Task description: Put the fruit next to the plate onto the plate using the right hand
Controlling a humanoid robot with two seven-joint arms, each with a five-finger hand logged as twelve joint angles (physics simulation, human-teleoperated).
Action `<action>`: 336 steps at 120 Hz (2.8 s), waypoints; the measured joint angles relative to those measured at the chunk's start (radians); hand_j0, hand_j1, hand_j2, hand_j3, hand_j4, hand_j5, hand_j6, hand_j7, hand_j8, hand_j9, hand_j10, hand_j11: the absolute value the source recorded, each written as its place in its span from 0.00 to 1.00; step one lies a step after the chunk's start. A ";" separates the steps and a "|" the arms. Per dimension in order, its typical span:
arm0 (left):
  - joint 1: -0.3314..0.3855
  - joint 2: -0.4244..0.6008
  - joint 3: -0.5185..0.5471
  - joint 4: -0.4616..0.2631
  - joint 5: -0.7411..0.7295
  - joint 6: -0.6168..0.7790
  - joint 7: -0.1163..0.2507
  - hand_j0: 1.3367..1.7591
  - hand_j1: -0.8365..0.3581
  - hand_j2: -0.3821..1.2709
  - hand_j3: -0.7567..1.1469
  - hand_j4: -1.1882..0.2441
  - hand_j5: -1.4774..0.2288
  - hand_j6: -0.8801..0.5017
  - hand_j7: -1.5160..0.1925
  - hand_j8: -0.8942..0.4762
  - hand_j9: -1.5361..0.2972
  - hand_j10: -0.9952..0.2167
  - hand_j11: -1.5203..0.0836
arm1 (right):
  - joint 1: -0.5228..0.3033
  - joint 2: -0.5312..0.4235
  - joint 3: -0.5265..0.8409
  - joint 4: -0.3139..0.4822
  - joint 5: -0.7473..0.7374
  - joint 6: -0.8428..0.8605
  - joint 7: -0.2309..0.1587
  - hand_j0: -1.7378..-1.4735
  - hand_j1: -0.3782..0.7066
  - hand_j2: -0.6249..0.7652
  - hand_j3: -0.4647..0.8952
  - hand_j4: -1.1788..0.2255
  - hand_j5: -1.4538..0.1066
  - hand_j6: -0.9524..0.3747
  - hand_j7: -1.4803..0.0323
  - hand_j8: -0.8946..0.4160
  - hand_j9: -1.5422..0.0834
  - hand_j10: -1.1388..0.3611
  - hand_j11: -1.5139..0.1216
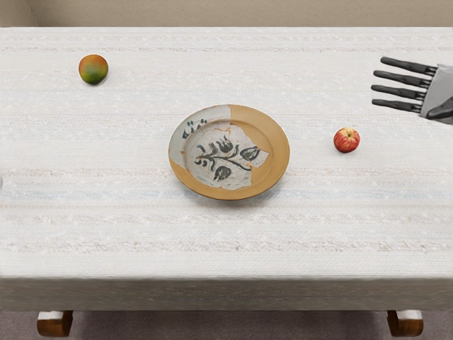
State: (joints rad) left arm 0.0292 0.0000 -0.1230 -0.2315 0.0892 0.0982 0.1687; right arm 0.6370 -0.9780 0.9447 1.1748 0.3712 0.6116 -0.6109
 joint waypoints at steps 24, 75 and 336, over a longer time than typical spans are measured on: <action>0.000 0.000 0.000 0.000 0.000 0.000 0.000 0.76 0.98 0.23 0.40 0.82 0.86 0.63 0.88 0.65 0.83 0.81 0.94 | 0.013 -0.005 -0.001 0.011 -0.083 0.000 0.000 0.30 0.05 0.45 0.34 0.83 0.92 0.71 0.96 0.67 0.94 0.75 0.91; -0.002 0.000 0.000 0.000 0.000 0.000 0.000 0.76 0.98 0.23 0.40 0.82 0.86 0.63 0.88 0.65 0.83 0.81 0.94 | 0.166 0.101 -0.205 0.412 -1.273 -0.633 0.000 0.30 0.06 0.45 0.34 0.82 0.91 0.70 0.95 0.66 0.93 0.74 0.90; -0.002 0.000 0.000 0.000 0.000 0.000 0.000 0.76 0.98 0.23 0.40 0.82 0.86 0.63 0.88 0.65 0.83 0.81 0.94 | 0.318 0.481 -0.587 0.133 -1.411 -1.007 -0.002 0.41 0.71 0.57 0.34 0.25 0.30 0.40 0.29 0.49 0.33 0.47 0.28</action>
State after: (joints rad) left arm 0.0276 0.0000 -0.1230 -0.2317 0.0891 0.0982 0.1687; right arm 0.9551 -0.4973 0.3574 1.3079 -1.0394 -0.3957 -0.6127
